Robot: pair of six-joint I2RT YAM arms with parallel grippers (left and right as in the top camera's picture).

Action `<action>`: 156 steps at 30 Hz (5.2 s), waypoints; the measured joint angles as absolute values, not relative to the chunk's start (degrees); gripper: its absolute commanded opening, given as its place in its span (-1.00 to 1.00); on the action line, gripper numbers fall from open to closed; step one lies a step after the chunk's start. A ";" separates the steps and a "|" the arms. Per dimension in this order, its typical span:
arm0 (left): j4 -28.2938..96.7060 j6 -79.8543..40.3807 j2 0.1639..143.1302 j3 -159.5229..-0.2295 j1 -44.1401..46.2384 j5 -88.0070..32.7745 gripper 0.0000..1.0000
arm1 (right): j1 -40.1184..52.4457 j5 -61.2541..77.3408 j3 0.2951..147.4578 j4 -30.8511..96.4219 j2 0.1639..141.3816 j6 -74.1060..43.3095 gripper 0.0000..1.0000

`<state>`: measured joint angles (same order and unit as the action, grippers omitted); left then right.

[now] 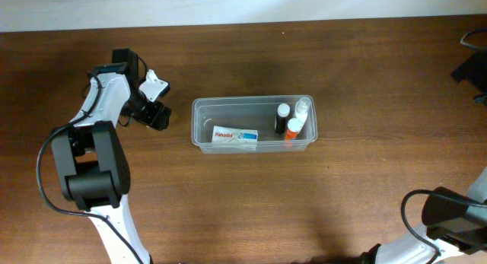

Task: Pack container
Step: 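Move the left gripper down onto the orange-lidded jar and grasp it, then lift the jar and carry it right over the container, then lower the jar into the container beside the Panadol box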

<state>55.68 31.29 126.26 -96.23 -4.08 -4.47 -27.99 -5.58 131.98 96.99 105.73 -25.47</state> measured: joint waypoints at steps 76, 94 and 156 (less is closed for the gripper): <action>96.47 10.02 127.11 -137.75 19.68 -1.10 -0.48 | -27.99 -5.58 131.98 96.97 105.73 -25.43 0.97; 93.58 5.06 127.11 -134.26 27.18 -2.09 -0.46 | -27.99 -5.58 131.98 96.97 105.73 -25.45 0.97; 72.60 -2.61 133.67 -117.12 27.38 -2.11 -0.50 | -27.99 -5.58 131.98 96.99 105.73 -25.47 0.97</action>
<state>72.60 -2.61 133.67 -117.12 27.38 -2.11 -27.99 -5.58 131.98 96.99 105.73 -25.47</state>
